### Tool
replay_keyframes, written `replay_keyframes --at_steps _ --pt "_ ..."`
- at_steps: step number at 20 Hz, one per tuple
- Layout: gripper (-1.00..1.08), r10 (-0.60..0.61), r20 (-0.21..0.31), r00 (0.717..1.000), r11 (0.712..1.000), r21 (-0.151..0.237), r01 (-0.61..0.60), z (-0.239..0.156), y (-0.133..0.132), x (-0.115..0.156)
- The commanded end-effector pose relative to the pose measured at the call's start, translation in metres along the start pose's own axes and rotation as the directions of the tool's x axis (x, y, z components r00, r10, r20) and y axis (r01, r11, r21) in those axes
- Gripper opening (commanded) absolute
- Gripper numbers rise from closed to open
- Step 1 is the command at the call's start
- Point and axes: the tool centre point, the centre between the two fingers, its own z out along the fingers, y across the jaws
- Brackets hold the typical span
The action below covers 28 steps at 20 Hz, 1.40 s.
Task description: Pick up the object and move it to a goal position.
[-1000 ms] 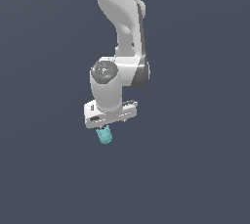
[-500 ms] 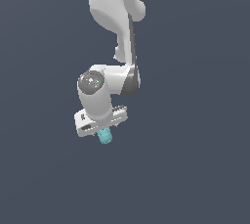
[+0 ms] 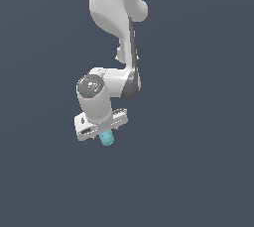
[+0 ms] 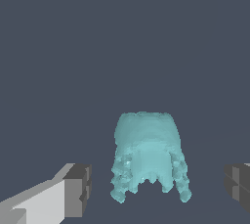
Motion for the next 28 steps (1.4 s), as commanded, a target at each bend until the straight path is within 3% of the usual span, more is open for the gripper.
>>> replay_keyframes --at_steps 1,8,14,15,28 --pt "1.0 -0.001 0.001 1.0 1.0 0.001 0.001 0.007 0.0 0.0" --pt "1.0 -0.003 0.0 1.0 1.0 0.001 0.003 0.042 0.0 -0.001" --pt "1.0 -0.004 0.0 1.0 1.0 0.001 0.004 0.047 0.0 0.0" --pt "-1.0 -0.004 0.0 1.0 1.0 0.001 0.004 0.047 0.0 0.0" --pt "-1.0 0.0 -0.001 1.0 1.0 -0.001 0.0 0.046 -0.001 0.0"
